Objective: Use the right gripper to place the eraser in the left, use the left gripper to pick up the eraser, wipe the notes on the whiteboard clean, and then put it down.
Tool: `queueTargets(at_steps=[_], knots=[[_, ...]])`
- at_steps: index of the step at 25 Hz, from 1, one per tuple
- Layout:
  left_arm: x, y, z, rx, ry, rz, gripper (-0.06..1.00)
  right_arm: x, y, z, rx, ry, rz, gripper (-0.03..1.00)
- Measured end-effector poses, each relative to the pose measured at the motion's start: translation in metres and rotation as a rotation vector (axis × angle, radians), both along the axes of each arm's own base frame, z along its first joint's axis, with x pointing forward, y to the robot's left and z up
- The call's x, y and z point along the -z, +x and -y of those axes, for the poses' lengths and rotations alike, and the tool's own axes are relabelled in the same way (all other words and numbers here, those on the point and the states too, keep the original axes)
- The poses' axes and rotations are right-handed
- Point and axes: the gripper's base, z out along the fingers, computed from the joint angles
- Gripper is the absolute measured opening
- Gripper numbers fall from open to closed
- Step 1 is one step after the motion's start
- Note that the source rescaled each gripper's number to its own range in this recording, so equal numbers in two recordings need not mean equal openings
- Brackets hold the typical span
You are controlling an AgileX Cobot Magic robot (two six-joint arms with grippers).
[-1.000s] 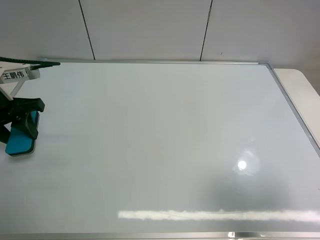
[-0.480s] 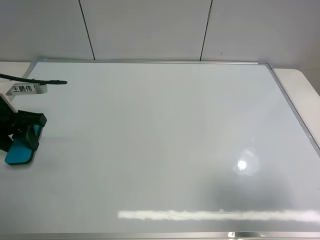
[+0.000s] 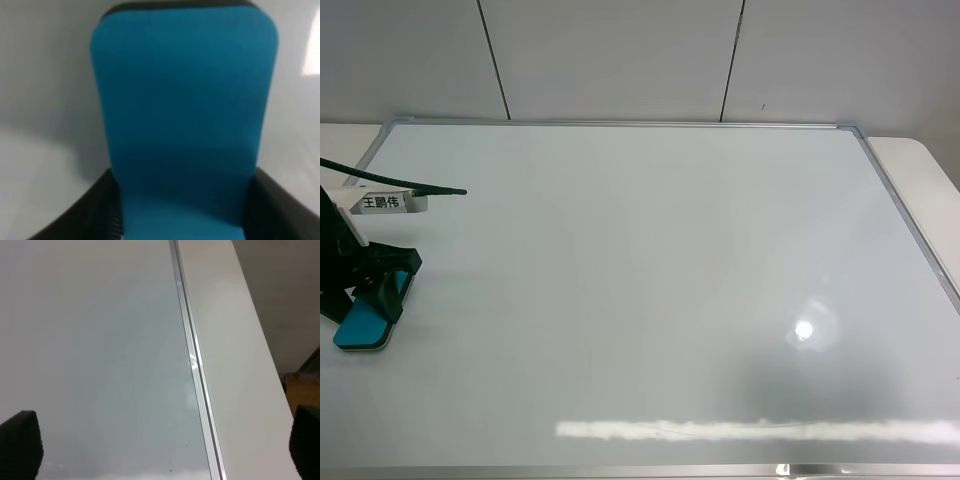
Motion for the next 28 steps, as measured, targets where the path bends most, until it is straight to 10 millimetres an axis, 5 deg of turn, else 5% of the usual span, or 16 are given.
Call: queueTargets(at_steps=[7, 8, 11, 14, 22, 28], knots=[[0.000, 0.000, 0.000, 0.000, 0.004, 0.000, 0.06, 0.000, 0.000, 0.000, 0.000, 0.000, 0.000, 0.99], [0.000, 0.000, -0.001, 0.009, 0.008, 0.001, 0.13, 0.000, 0.000, 0.000, 0.000, 0.000, 0.000, 0.99], [0.000, 0.001, -0.001, 0.018, 0.014, 0.007, 0.72, 0.000, 0.000, 0.000, 0.000, 0.000, 0.000, 0.99], [0.000, 0.001, -0.002, 0.025, 0.020, 0.009, 0.95, 0.000, 0.000, 0.000, 0.000, 0.000, 0.000, 0.99], [-0.006, 0.001, -0.003, 0.030, 0.027, 0.045, 0.99, 0.000, 0.000, 0.000, 0.000, 0.000, 0.000, 0.99], [-0.070, -0.004, -0.003, 0.028, 0.039, 0.402, 0.99, 0.000, 0.000, 0.000, 0.000, 0.000, 0.000, 0.99]])
